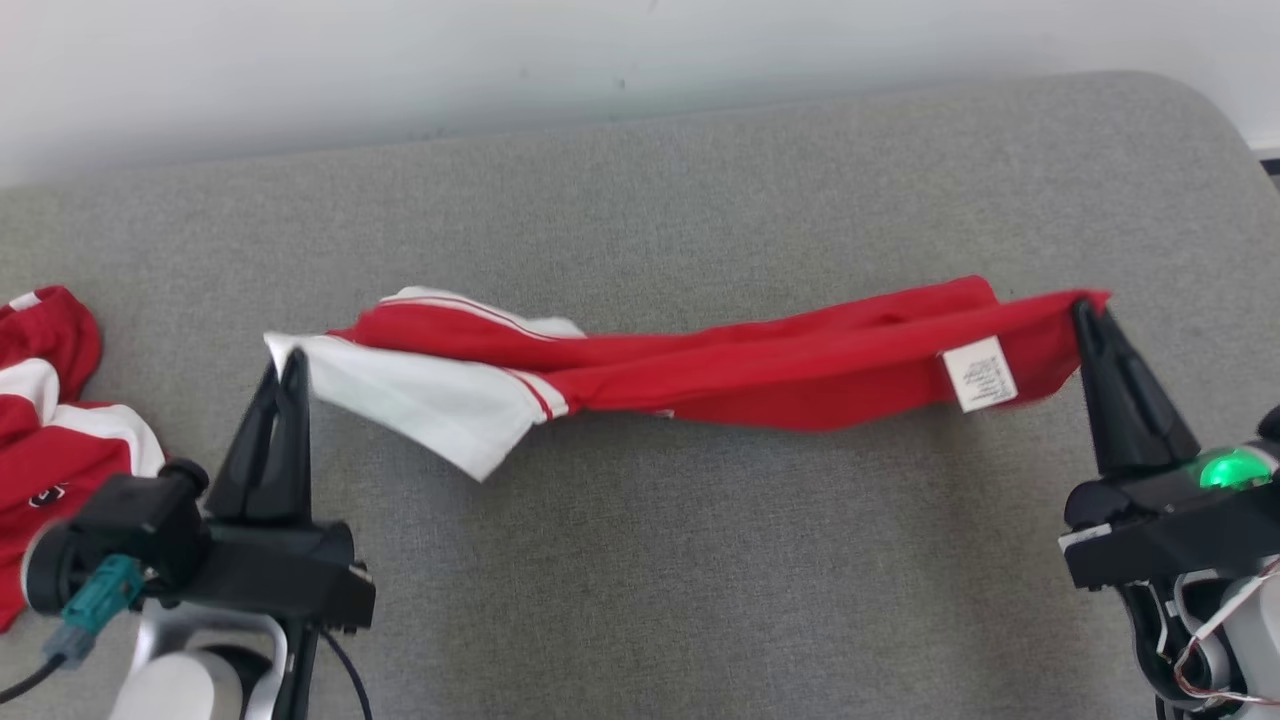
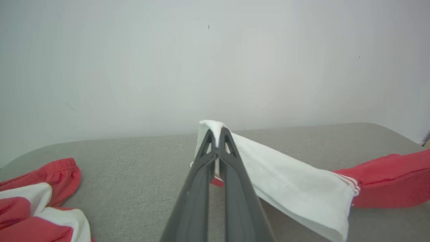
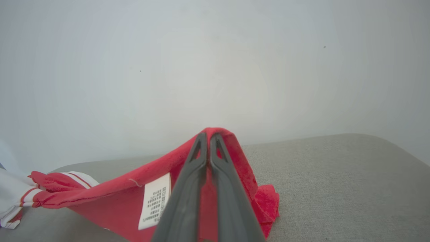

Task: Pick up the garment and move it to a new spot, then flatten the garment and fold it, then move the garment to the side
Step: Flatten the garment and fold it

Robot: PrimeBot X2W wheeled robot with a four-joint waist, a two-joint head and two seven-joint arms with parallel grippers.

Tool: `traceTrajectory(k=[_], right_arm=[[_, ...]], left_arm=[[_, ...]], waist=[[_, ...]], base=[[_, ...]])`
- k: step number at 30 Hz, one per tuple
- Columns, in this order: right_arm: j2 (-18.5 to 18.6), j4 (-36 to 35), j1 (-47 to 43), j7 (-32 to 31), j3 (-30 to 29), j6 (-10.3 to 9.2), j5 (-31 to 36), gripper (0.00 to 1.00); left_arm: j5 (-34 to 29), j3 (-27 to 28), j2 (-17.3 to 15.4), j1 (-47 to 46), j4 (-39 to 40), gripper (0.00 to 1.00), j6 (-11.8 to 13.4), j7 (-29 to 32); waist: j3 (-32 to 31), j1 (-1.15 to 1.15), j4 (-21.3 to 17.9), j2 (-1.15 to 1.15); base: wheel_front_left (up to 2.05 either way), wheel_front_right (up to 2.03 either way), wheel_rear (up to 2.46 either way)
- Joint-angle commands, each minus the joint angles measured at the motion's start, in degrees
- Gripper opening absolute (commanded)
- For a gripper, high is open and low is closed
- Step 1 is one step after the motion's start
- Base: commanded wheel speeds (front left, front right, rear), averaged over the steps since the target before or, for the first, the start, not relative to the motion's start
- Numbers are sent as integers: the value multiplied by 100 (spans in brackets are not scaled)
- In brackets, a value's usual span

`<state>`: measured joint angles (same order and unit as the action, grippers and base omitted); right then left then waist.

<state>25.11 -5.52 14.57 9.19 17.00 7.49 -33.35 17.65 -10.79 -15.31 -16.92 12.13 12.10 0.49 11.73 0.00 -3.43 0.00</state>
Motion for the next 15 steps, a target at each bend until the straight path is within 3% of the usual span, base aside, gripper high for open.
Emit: traceTrajectory(k=[1, 15], right_arm=[[-47, -124, 42, 57, -66, 0, 60, 0], [-183, -1233, 233, -162, -542, 0, 434, 0]], left_arm=[[-106, 13, -41, -123, 166, 0, 43, -35], [-614, -123, -154, -663, 1510, 0, 176, -18]], waist=[[-97, 0, -7, 0], [-316, 0, -6, 0]], base=[[0, 0, 0], [0, 0, 0]])
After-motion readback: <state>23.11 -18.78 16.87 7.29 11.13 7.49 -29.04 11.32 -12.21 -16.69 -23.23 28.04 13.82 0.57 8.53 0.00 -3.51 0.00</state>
